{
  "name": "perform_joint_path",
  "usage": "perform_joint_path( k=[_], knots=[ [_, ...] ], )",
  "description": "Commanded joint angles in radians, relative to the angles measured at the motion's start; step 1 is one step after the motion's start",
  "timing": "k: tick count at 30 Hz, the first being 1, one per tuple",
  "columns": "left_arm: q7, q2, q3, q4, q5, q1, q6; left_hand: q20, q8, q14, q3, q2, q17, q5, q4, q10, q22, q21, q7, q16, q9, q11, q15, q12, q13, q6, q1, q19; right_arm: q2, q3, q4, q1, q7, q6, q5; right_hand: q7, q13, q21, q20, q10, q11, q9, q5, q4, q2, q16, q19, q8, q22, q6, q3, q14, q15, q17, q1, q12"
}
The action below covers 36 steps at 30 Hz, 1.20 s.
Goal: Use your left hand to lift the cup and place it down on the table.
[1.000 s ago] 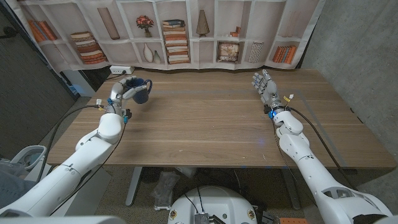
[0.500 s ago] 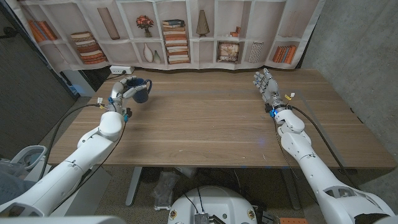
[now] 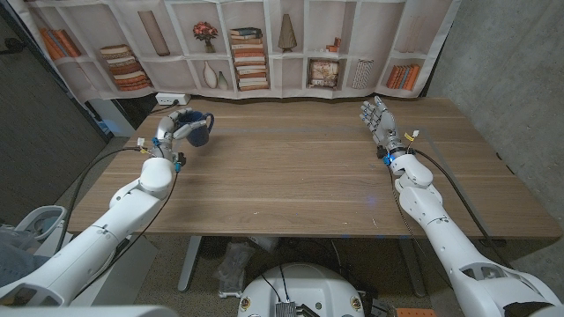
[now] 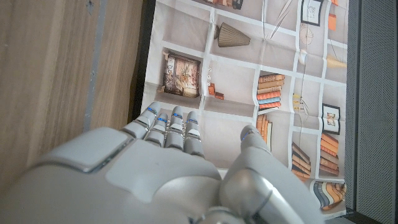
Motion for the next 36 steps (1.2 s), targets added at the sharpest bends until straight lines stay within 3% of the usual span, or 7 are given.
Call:
perform_joint_path(
  k=[1,18,36],
  knots=[
    [0.053,0.009,0.021,-0.016,0.053,-0.002,0.065,-0.001,-0.004,0.019,0.081,0.136,0.003,0.005,0.077,0.12,0.005,-0.004,0.0,0.003,0.004,-0.116,-0.085,0.006,0.004,0.009,0.095,-0.011,-0.011,0.003,-0.016,-0.005,-0.007,-0.008,-0.001,-0.002,0.006,-0.001,-0.028,0.008,0.0,0.006,-0.001,-0.005,0.008,-0.001,0.01,-0.003,0.005,0.009,-0.002,0.008,-0.001,0.003,0.004,-0.003],
    [0.076,-0.012,0.04,0.008,0.07,-0.011,0.056,-0.001,-0.007,0.016,0.083,0.138,0.003,0.005,0.079,0.122,0.005,-0.007,-0.003,0.002,0.004,-0.12,-0.087,0.004,0.006,0.011,0.092,-0.016,-0.019,0.008,-0.01,-0.011,-0.001,-0.01,0.005,-0.001,0.006,-0.004,-0.028,0.007,-0.002,0.006,-0.001,-0.006,0.009,-0.002,0.012,-0.004,0.005,0.008,-0.002,0.007,-0.002,0.003,0.005,-0.004],
    [0.089,-0.063,0.073,0.14,0.098,-0.057,-0.09,-0.004,-0.006,0.016,0.086,0.134,0.002,0.005,0.077,0.126,0.004,-0.019,-0.018,0.001,0.003,-0.123,-0.097,0.003,0.007,0.023,0.092,-0.039,-0.006,0.002,0.009,-0.002,-0.002,-0.006,-0.003,-0.002,0.006,-0.009,-0.028,0.008,0.0,0.006,-0.001,-0.007,0.008,-0.002,0.014,-0.004,0.005,0.009,-0.002,0.008,-0.002,0.003,0.005,-0.004]
  ],
)
